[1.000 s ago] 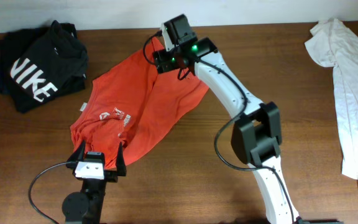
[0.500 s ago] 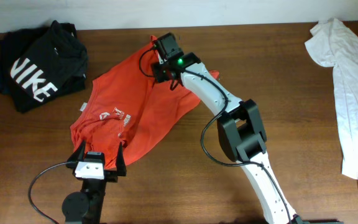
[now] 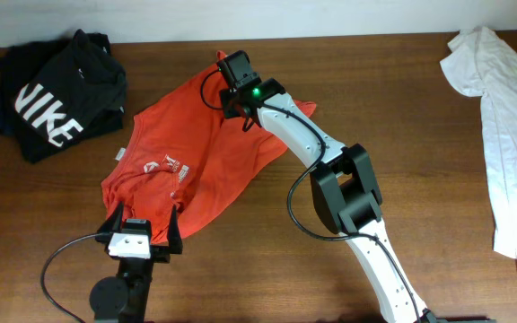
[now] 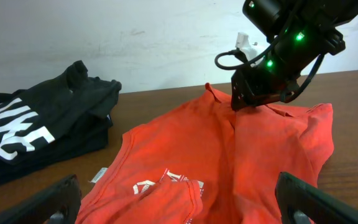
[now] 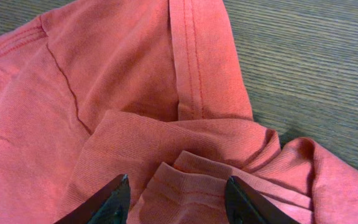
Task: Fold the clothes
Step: 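Drag the red t-shirt leftward onto the table center, then pull the shirt hem rightward with the right gripper to spread it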
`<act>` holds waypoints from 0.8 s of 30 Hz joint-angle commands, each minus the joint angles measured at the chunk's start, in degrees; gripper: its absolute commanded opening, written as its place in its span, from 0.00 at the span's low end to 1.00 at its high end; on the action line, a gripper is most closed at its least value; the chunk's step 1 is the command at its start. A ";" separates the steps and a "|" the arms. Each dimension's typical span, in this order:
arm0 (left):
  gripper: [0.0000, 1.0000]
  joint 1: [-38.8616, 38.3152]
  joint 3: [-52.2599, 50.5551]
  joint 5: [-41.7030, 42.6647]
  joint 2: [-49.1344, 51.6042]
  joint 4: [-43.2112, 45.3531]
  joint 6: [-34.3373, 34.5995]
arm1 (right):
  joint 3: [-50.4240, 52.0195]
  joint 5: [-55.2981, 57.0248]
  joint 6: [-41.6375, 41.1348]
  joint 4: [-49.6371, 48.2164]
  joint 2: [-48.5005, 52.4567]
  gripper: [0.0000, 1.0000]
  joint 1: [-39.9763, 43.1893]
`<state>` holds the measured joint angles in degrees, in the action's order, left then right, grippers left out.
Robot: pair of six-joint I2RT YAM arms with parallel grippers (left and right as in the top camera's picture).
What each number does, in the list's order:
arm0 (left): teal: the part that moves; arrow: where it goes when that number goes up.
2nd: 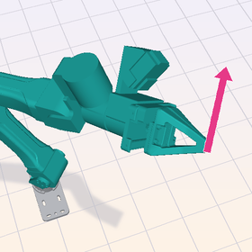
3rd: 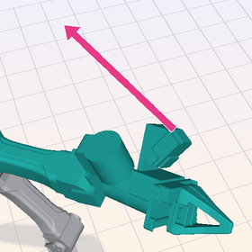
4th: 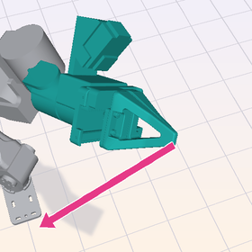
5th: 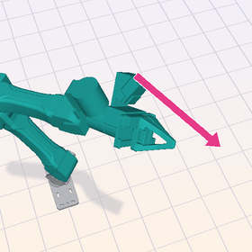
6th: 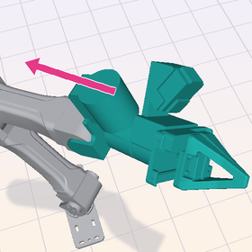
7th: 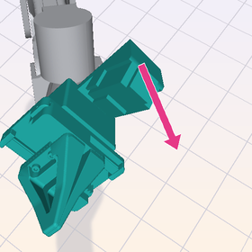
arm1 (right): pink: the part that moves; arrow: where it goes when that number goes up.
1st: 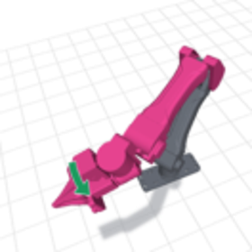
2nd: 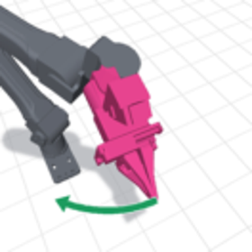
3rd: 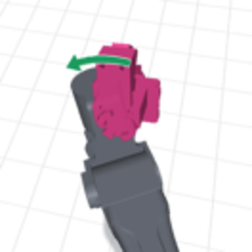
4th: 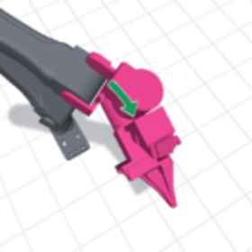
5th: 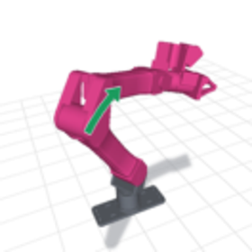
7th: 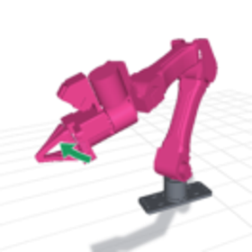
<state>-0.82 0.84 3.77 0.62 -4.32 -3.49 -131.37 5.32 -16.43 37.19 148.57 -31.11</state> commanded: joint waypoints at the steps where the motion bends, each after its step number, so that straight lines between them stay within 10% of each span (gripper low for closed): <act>1: 0.99 0.24 -0.33 -0.20 -0.26 -0.09 -0.50 | -1.60 -0.57 -2.56 -0.07 1.05 0.53 -0.07; 7: 0.99 0.24 -0.33 -0.20 -0.26 -0.09 -0.50 | -0.31 -0.50 -3.82 -0.74 1.18 0.04 -0.04; 24: 0.99 0.24 -0.33 -0.20 -0.26 -0.07 -0.50 | -3.21 19.76 -15.80 58.45 -33.40 0.04 10.01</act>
<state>-0.82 0.84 3.77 0.64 -4.27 -3.49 -134.04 22.68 -26.26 90.50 119.13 -24.12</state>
